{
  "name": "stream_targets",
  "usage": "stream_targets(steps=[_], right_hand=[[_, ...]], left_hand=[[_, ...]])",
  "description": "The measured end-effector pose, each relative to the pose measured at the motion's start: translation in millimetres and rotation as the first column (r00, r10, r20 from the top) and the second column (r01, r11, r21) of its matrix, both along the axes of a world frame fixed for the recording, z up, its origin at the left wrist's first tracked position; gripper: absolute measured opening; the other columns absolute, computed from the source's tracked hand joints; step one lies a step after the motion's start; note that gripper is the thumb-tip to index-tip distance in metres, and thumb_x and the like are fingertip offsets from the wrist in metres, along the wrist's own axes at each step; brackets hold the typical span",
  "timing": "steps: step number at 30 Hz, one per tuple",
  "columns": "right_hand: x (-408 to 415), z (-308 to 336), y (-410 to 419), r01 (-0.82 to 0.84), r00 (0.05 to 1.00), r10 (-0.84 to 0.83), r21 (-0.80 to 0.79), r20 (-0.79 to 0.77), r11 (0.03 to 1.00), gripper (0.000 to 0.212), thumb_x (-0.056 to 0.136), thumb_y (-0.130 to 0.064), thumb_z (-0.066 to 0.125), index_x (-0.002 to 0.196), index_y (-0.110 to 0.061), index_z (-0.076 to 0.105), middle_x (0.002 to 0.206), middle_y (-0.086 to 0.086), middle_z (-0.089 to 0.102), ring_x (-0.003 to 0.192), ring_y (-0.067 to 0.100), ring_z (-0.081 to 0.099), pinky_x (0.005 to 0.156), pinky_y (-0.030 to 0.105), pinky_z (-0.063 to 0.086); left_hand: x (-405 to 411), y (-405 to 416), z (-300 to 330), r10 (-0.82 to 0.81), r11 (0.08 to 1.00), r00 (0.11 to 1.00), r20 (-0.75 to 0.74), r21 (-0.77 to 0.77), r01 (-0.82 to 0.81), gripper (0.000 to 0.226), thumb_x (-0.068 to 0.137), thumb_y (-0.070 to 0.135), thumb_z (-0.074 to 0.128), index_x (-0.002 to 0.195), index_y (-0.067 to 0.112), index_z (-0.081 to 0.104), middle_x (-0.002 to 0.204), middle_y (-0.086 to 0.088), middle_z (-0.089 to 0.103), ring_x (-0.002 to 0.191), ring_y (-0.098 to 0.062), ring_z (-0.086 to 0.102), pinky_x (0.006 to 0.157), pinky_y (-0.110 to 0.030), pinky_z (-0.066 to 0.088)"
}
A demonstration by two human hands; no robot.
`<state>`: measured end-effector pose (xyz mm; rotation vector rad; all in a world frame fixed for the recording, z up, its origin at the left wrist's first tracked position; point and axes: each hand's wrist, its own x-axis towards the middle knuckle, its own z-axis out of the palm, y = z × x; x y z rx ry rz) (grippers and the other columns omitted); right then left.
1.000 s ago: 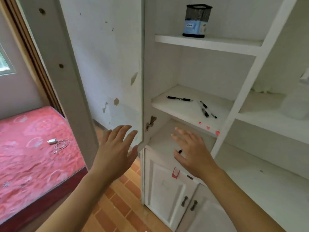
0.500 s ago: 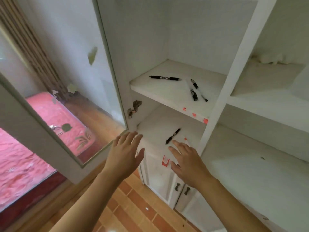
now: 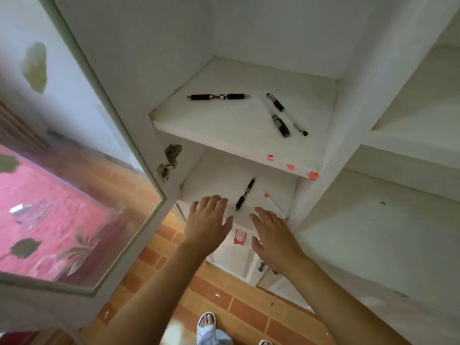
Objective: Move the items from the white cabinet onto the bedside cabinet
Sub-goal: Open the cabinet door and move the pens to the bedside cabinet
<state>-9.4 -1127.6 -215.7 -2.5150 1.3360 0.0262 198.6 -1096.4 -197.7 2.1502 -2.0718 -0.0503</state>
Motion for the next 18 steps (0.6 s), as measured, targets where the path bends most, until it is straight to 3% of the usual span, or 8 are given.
stream_targets(steps=[8, 13, 18], right_hand=[[25.6, -18.9, -18.9, 0.244, 0.965, -0.244, -0.020, -0.091, 0.970, 0.066, 0.103, -0.030, 0.052, 0.160, -0.013, 0.023, 0.169, 0.010, 0.015, 0.155, 0.031, 0.019, 0.125, 0.053, 0.023], [35.0, -26.2, -40.3, 0.342, 0.927, -0.352, -0.087, -0.133, 0.936, 0.072, 0.095, -0.020, 0.059, 0.158, -0.006, 0.026, 0.162, 0.014, 0.026, 0.150, 0.034, 0.028, 0.122, 0.051, 0.030], [41.5, -29.3, -50.7, 0.454, 0.868, -0.456, -0.059, -0.194, 0.889, 0.069, 0.092, -0.010, 0.058, 0.156, -0.006, 0.030, 0.150, 0.015, 0.036, 0.134, 0.034, 0.042, 0.111, 0.048, 0.040]], left_hand=[[6.3, -63.8, -43.7, -0.144, 0.986, 0.990, -0.014, 0.078, 0.144, 0.050, 0.099, 0.056, 0.044, 0.135, 0.023, 0.054, 0.132, 0.000, 0.060, 0.120, -0.025, 0.056, 0.101, -0.044, 0.047], [-4.5, -88.4, -57.3, -0.166, 0.979, 0.986, -0.020, 0.121, 0.167, 0.055, 0.094, 0.061, 0.047, 0.128, 0.019, 0.056, 0.123, -0.003, 0.057, 0.113, -0.027, 0.053, 0.092, -0.043, 0.048], [-8.1, -98.7, -63.9, -0.127, 0.986, 0.991, -0.033, 0.102, 0.130, 0.041, 0.096, 0.051, 0.050, 0.117, 0.017, 0.060, 0.114, -0.004, 0.055, 0.105, -0.027, 0.053, 0.086, -0.042, 0.049]])
